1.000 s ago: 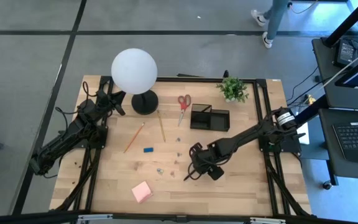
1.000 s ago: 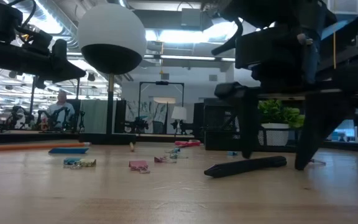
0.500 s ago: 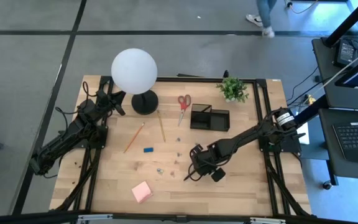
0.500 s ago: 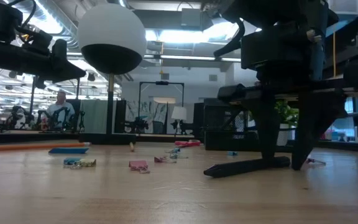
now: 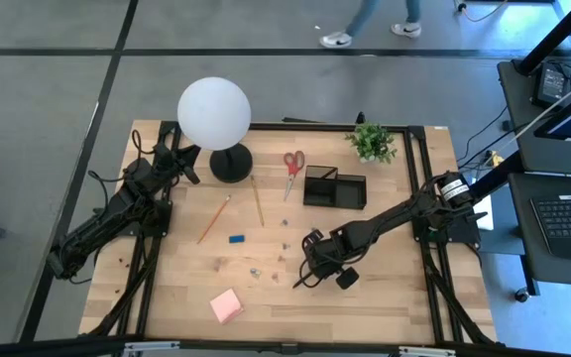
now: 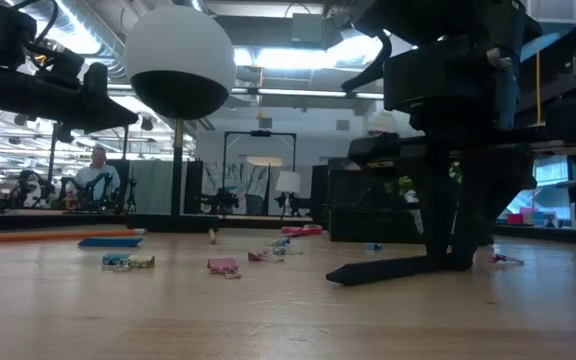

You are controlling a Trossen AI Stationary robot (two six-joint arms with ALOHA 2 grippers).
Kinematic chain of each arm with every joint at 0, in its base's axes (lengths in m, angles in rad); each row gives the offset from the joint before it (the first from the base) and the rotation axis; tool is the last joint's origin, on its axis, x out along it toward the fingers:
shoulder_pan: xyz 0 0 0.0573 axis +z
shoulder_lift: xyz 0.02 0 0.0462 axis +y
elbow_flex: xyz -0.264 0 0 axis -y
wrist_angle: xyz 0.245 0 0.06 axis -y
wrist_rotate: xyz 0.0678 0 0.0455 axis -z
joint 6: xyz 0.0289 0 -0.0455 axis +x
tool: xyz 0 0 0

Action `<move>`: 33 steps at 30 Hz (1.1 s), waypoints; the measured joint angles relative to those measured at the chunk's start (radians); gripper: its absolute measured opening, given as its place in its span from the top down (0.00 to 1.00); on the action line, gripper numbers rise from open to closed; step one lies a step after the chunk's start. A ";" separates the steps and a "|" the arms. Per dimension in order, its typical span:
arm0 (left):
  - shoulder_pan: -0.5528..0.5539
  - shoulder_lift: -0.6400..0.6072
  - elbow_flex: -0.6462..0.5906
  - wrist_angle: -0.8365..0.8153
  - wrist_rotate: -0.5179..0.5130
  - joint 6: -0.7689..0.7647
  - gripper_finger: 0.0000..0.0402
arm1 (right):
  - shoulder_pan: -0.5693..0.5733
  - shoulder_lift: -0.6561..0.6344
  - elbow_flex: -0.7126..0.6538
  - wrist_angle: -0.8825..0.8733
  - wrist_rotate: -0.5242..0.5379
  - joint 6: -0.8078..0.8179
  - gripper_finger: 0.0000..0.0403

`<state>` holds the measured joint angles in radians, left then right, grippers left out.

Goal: Pick and place office supplies into organizer
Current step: Put the black pen into the black desk organizer

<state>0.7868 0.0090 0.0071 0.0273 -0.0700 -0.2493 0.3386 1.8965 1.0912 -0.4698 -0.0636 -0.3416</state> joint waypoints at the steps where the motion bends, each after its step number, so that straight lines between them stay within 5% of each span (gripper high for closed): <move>1: 0.000 0.000 0.000 0.000 0.000 0.000 0.92 | 0.000 0.000 0.000 0.000 -0.001 0.002 0.87; 8: 0.000 0.000 0.000 0.000 0.000 0.000 0.92 | -0.004 0.008 0.058 -0.062 0.001 0.023 0.86; 19: 0.000 0.000 0.000 0.000 0.000 0.000 0.92 | -0.052 0.007 0.252 -0.338 0.193 0.005 0.86; 33: 0.000 0.000 0.000 0.000 0.000 0.000 0.92 | -0.128 0.002 0.634 -0.879 0.593 -0.008 0.86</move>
<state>0.7868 0.0090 0.0071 0.0270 -0.0700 -0.2493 0.2103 1.8984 1.7250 -1.3490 0.5297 -0.3492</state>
